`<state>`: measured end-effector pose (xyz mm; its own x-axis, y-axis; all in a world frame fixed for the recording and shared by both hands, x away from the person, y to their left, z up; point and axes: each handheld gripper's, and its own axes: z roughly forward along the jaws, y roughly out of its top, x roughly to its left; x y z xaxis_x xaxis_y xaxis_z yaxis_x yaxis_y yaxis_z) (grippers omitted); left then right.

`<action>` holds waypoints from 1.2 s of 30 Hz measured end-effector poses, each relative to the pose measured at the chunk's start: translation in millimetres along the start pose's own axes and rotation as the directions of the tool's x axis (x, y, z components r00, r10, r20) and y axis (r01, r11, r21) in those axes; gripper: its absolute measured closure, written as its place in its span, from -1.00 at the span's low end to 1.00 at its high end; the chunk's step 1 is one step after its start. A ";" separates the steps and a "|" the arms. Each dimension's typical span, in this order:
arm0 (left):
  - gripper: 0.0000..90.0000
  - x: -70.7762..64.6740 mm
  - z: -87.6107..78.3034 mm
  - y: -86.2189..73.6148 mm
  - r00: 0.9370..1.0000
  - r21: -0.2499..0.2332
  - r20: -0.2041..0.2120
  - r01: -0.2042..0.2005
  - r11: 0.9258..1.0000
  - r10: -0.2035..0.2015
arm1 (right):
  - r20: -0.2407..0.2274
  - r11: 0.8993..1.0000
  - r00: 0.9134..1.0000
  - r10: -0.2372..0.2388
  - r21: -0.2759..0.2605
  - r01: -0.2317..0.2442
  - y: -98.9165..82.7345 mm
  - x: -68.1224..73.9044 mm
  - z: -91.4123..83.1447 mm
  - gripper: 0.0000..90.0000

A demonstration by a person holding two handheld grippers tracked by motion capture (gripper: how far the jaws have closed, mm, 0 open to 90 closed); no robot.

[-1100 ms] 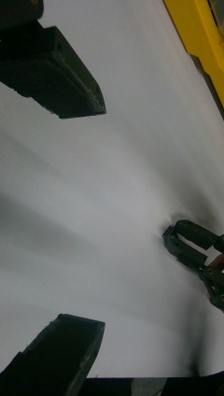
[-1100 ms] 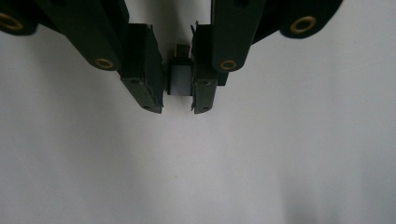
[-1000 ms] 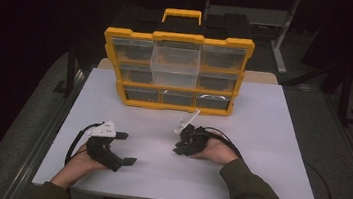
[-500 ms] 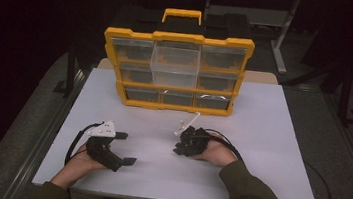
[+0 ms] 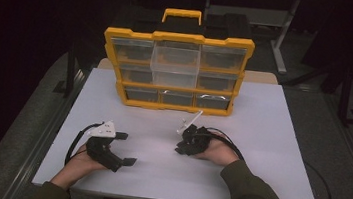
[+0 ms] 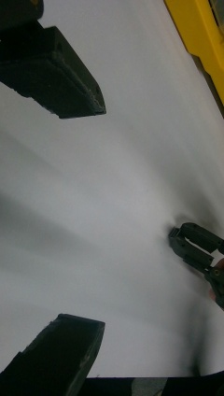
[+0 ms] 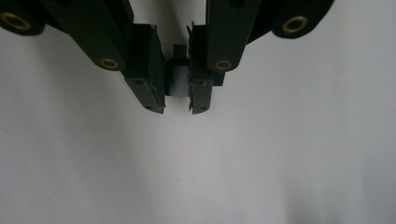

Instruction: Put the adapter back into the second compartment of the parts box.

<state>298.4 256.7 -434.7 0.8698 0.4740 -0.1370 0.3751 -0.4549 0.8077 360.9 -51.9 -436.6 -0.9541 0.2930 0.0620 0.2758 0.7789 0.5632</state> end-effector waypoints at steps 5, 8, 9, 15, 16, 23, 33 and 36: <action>-1.00 0.0 0.0 -0.1 1.000 0.001 -0.001 -0.001 1.000 0.001 | 0.006 1.000 1.000 0.018 -0.010 -0.018 -1.4 -3.2 -8.9 0.67; -1.00 -0.1 0.1 -0.2 1.000 0.002 0.000 -0.003 1.000 0.003 | 0.007 0.999 1.000 0.029 -0.014 -0.029 -3.1 -5.1 -13.9 0.67; -1.00 -0.1 0.1 -0.2 1.000 0.002 -0.001 -0.003 1.000 0.003 | 0.007 0.999 0.999 0.033 -0.013 -0.033 -3.5 -5.4 -15.0 0.67; -1.00 -0.2 -0.1 -0.3 1.000 0.000 -0.001 -0.002 1.000 0.002 | 0.000 0.998 0.998 0.056 -0.008 -0.056 -5.2 -6.8 -21.2 0.67; -1.00 -0.1 -0.1 -0.4 1.000 0.000 0.000 -0.002 1.000 0.002 | 0.004 0.998 0.998 0.060 -0.001 -0.060 -5.6 -7.1 -23.8 0.67; -1.00 -0.2 0.0 -0.6 1.000 -0.002 0.001 0.001 1.000 -0.001 | 0.001 0.997 0.997 0.075 -0.012 -0.075 -7.0 -10.6 -33.5 0.67; -1.00 -0.6 -0.4 -0.7 1.000 -0.006 -0.001 0.004 1.000 -0.004 | 0.018 0.996 0.996 0.088 -0.032 -0.088 -6.1 -16.4 -54.3 0.67; -1.00 -0.8 -0.7 -0.8 1.000 -0.008 -0.002 0.004 1.000 -0.004 | 0.025 0.997 0.997 0.078 -0.031 -0.078 -3.3 -17.5 -59.6 0.67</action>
<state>297.2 257.3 -434.8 0.8677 0.4772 -0.1392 0.3759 -0.4468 0.8118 369.7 -92.7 -390.4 -0.9263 0.3672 0.0850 0.3453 0.7363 0.5820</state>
